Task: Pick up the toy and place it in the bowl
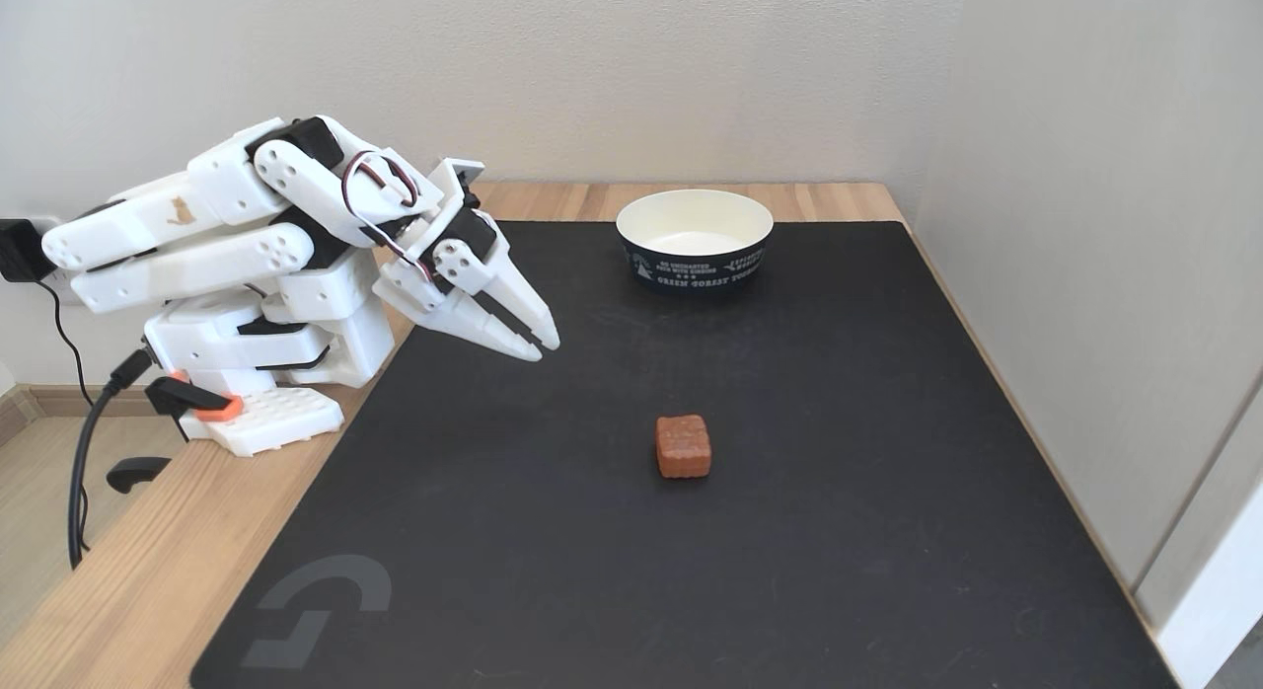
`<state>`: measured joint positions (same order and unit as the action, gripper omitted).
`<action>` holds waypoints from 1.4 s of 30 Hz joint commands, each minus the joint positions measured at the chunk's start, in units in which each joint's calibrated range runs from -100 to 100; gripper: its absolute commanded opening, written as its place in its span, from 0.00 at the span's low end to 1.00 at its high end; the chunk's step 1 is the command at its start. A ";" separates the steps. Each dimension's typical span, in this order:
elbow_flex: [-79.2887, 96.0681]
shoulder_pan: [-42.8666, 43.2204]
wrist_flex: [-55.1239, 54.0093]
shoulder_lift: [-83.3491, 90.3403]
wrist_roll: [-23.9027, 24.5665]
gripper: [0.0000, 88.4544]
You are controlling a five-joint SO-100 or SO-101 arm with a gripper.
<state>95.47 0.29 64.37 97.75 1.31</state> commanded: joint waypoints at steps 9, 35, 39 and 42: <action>0.03 -0.25 -0.27 0.33 0.10 0.04; -0.06 -0.84 -0.36 0.25 0.10 0.04; -0.42 -0.92 -0.44 0.25 0.20 0.12; -0.06 -0.67 -0.53 0.25 -0.16 0.32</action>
<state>95.65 -0.04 64.37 97.75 1.31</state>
